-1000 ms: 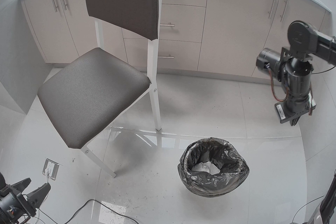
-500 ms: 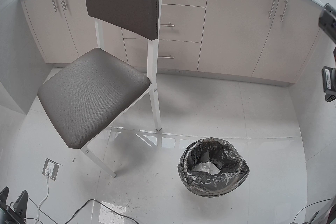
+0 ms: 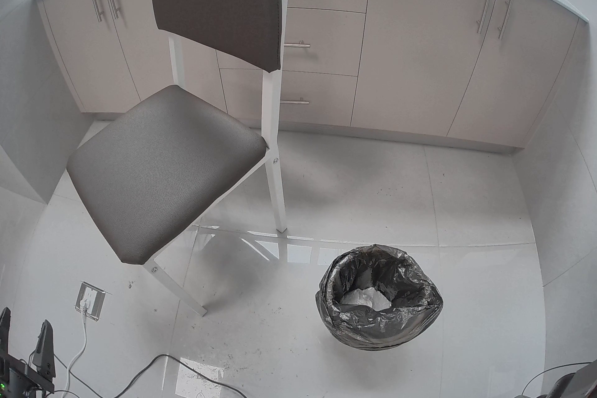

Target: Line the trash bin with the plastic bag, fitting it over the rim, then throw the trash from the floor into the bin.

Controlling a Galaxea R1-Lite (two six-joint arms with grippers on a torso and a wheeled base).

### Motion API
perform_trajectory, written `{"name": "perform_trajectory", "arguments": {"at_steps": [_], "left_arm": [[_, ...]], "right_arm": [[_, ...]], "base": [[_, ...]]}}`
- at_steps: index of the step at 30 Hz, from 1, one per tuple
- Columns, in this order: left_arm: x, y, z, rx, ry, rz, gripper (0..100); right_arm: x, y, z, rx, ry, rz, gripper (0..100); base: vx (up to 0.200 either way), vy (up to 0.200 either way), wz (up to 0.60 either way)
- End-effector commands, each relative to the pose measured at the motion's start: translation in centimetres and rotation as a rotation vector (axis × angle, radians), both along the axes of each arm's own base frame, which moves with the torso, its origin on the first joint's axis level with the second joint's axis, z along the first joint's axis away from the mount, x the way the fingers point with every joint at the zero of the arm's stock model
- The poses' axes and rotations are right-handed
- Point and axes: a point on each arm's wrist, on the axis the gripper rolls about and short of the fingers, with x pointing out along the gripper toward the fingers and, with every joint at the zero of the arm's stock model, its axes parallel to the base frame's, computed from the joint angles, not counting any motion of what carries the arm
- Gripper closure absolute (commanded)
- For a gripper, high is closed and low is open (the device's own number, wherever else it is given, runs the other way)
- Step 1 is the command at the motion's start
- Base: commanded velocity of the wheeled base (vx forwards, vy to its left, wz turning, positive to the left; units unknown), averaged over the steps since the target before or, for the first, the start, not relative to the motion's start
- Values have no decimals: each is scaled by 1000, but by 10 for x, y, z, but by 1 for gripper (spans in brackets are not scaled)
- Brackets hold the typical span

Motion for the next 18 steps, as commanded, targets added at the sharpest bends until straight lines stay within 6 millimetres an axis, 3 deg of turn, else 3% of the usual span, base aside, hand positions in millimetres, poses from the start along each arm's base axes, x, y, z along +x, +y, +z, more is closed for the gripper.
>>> {"name": "perform_trajectory", "arguments": {"at_steps": [1,2,7,12,17,18], "left_arm": [[0,1,-23,51,19,-127,0],[0,-1,-29,96,18,-201,0],[-1,-1,-29,85,-3,-183,0],[-1,-1,-28,82,-5,-183,0],[-1,-1,-28,85,-5,-184,0],[-1,-1,-28,85,-5,-184,0]], "right_arm": [[-72,-35,3,50,-168,10,100],[-85,-40,4,68,-228,0,100],[-100,-45,3,80,-272,-30,100],[-132,-49,-1,-1,-321,-80,100],[-201,-50,-22,-186,-407,63,100],[-201,-50,-22,-186,-407,63,100]], "base": [[0,0,0],[0,0,0],[0,0,0],[0,0,0],[0,0,0],[0,0,0]]}}
